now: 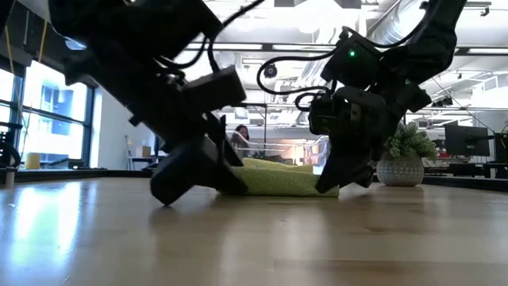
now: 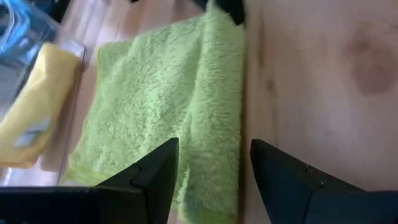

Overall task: Roll microfiber towels into tight, uniform cylinder then place into a basket
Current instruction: Roll the light green microfiber towel

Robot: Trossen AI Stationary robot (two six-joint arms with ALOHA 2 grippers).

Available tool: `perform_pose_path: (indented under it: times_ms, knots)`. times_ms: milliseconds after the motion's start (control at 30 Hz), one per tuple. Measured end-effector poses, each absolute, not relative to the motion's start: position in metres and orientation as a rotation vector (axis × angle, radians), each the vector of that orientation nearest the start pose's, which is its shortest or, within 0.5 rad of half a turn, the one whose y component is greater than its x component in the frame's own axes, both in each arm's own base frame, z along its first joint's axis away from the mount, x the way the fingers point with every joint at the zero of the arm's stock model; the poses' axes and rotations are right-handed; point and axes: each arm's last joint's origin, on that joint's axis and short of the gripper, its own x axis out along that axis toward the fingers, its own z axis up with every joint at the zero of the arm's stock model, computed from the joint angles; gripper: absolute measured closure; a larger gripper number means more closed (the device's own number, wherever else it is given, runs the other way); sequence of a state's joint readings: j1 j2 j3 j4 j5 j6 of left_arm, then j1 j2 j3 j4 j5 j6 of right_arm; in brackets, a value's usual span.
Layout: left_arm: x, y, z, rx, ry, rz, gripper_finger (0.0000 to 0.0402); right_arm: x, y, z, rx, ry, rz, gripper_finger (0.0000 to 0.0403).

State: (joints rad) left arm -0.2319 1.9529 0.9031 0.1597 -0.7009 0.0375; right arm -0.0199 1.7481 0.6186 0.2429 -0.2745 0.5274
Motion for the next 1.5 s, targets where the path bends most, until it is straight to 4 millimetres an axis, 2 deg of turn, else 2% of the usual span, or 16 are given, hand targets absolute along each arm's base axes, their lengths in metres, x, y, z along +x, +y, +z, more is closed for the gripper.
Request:
perform_pose_path:
  times_ms: [100,167,400,467,633,767,867,1000,1133,1233,1333,1500]
  knots:
    - [0.346,-0.054,0.094,0.378,0.815,0.436,0.0222,0.286,0.002,0.094,0.622,0.925,0.004,0.0396]
    - [0.347,-0.049,0.094,0.333,0.819,0.421,0.0242,0.286,0.002,0.093,0.622,0.925,0.003,0.0395]
    - [0.351,-0.034,0.094,0.124,0.832,0.315,0.0373,0.286,0.001,0.094,0.6,0.922,0.026,0.0356]
    - [0.354,-0.028,0.095,0.016,0.827,0.276,0.0391,0.286,0.0,0.095,0.595,0.926,0.066,0.0337]
    - [0.356,-0.006,0.094,-0.215,0.848,0.188,0.0379,0.279,-0.005,0.105,0.62,0.947,0.189,0.0309]
    - [0.356,0.014,0.094,-0.348,0.863,0.108,0.0393,0.27,0.003,0.125,0.516,0.943,0.204,0.0309]
    - [0.355,0.027,0.093,-0.429,0.869,0.063,0.0396,0.262,0.015,0.136,0.291,0.946,0.125,0.0314]
    - [0.353,0.037,0.093,-0.499,0.875,0.047,0.0388,0.258,0.043,0.143,-0.069,0.884,0.063,0.0315]
    - [0.352,0.039,0.092,-0.516,0.878,0.03,0.0387,0.262,0.072,0.143,-0.279,0.781,0.117,0.0315]
    - [0.352,0.039,0.092,-0.514,0.877,0.032,0.0387,0.264,0.086,0.14,-0.396,0.725,0.192,0.0315]
    - [0.352,0.039,0.092,-0.514,0.876,0.032,0.0387,0.266,0.089,0.135,-0.44,0.722,0.193,0.0315]
    - [0.352,0.039,0.092,-0.513,0.872,0.032,0.0387,0.269,0.078,0.127,-0.35,0.772,0.098,0.0298]
